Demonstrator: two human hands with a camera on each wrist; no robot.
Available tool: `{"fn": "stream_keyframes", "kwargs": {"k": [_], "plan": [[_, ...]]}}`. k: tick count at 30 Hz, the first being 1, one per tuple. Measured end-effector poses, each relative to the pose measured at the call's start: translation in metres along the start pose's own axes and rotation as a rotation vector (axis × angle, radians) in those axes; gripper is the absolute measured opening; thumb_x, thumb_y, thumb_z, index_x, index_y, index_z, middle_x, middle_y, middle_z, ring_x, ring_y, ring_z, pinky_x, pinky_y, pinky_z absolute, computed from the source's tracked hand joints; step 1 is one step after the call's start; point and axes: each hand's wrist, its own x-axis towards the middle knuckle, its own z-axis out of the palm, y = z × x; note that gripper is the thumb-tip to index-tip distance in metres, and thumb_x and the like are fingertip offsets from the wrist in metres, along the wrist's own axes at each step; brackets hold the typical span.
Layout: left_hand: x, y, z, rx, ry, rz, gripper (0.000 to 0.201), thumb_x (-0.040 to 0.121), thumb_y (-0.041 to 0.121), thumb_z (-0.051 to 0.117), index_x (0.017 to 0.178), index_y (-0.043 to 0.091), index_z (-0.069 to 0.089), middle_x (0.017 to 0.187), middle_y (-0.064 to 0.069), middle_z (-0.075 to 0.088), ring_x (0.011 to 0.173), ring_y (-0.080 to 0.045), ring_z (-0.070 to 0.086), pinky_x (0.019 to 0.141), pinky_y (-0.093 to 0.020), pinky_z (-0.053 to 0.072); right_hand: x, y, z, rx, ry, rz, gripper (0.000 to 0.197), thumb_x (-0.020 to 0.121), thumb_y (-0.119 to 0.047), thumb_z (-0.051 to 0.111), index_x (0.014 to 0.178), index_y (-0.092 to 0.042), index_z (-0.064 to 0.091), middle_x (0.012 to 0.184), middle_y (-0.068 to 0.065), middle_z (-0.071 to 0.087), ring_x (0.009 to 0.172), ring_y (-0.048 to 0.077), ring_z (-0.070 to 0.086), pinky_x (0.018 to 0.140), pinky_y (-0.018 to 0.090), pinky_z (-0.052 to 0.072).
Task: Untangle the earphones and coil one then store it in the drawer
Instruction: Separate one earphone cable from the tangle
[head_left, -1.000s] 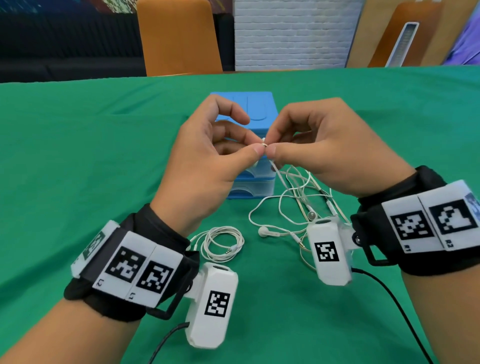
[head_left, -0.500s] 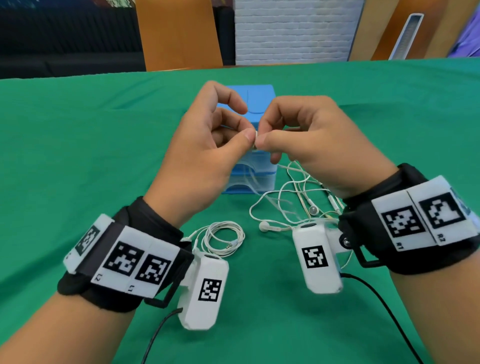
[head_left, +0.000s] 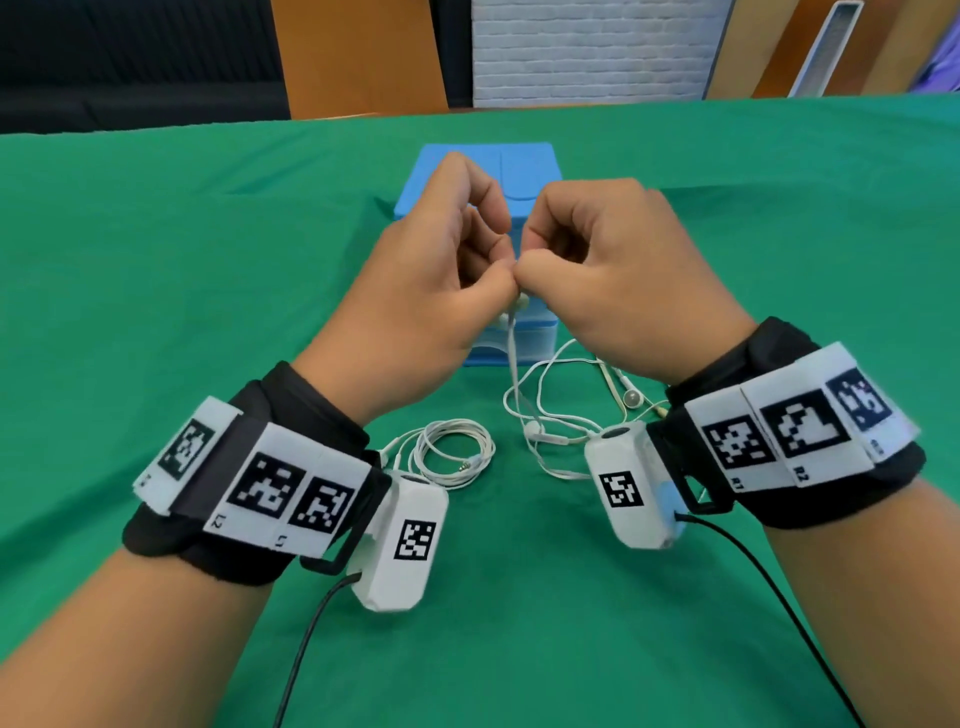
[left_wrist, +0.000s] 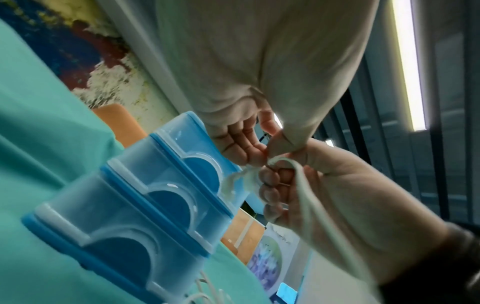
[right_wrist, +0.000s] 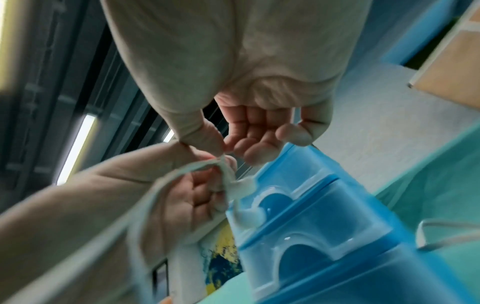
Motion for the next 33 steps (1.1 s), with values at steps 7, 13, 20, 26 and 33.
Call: {"fn": "stream_keyframes", "kwargs": {"k": [7, 13, 20, 26, 33], "plan": [[-0.001, 0.003, -0.008, 0.013, 0.012, 0.011, 0.030, 0.085, 0.000, 0.065, 0.106, 0.015, 0.048, 0.084, -0.017, 0.066, 0.070, -0.038, 0.059, 0.063, -0.042, 0.050, 0.001, 0.003, 0.003, 0.342, -0.063, 0.070, 0.010, 0.073, -0.013, 0.061, 0.072, -0.003, 0.064, 0.060, 0.012, 0.056, 0.053, 0.024, 0.046, 0.053, 0.032, 0.040], [-0.002, 0.010, -0.006, -0.074, 0.138, 0.017, 0.034, 0.080, -0.002, 0.069, 0.100, 0.013, 0.046, 0.078, -0.017, 0.068, 0.061, -0.030, 0.056, 0.061, -0.037, 0.049, 0.003, 0.003, 0.003, 0.389, -0.064, 0.089, 0.013, 0.075, -0.016, 0.060, 0.072, -0.003, 0.062, 0.054, -0.007, 0.048, 0.051, 0.009, 0.038, 0.053, 0.026, 0.032], [-0.001, 0.010, -0.006, 0.080, 0.092, 0.012, 0.032, 0.072, 0.005, 0.065, 0.092, 0.015, 0.043, 0.075, -0.012, 0.064, 0.056, -0.036, 0.042, 0.053, -0.034, 0.035, 0.000, 0.003, 0.000, 0.068, -0.102, -0.016, 0.008, 0.075, -0.022, 0.054, 0.071, -0.016, 0.057, 0.056, -0.009, 0.048, 0.052, 0.004, 0.039, 0.054, 0.020, 0.032], [-0.001, 0.004, -0.010, -0.048, 0.102, -0.074, 0.025, 0.073, 0.004, 0.063, 0.095, 0.014, 0.056, 0.073, -0.007, 0.062, 0.061, -0.021, 0.048, 0.062, -0.037, 0.041, 0.000, 0.015, -0.006, 0.482, -0.205, 0.139, 0.005, 0.089, -0.003, 0.063, 0.092, -0.005, 0.066, 0.068, -0.002, 0.060, 0.056, 0.008, 0.049, 0.053, 0.014, 0.039], [0.000, -0.001, -0.010, -0.247, 0.162, -0.157, 0.022, 0.084, -0.016, 0.055, 0.083, 0.003, 0.066, 0.068, -0.004, 0.071, 0.061, -0.016, 0.066, 0.069, -0.031, 0.058, -0.003, 0.025, -0.006, 0.338, -0.328, 0.089, 0.015, 0.091, -0.009, 0.071, 0.102, 0.001, 0.069, 0.100, 0.024, 0.071, 0.081, 0.015, 0.061, 0.077, 0.028, 0.048]]}}
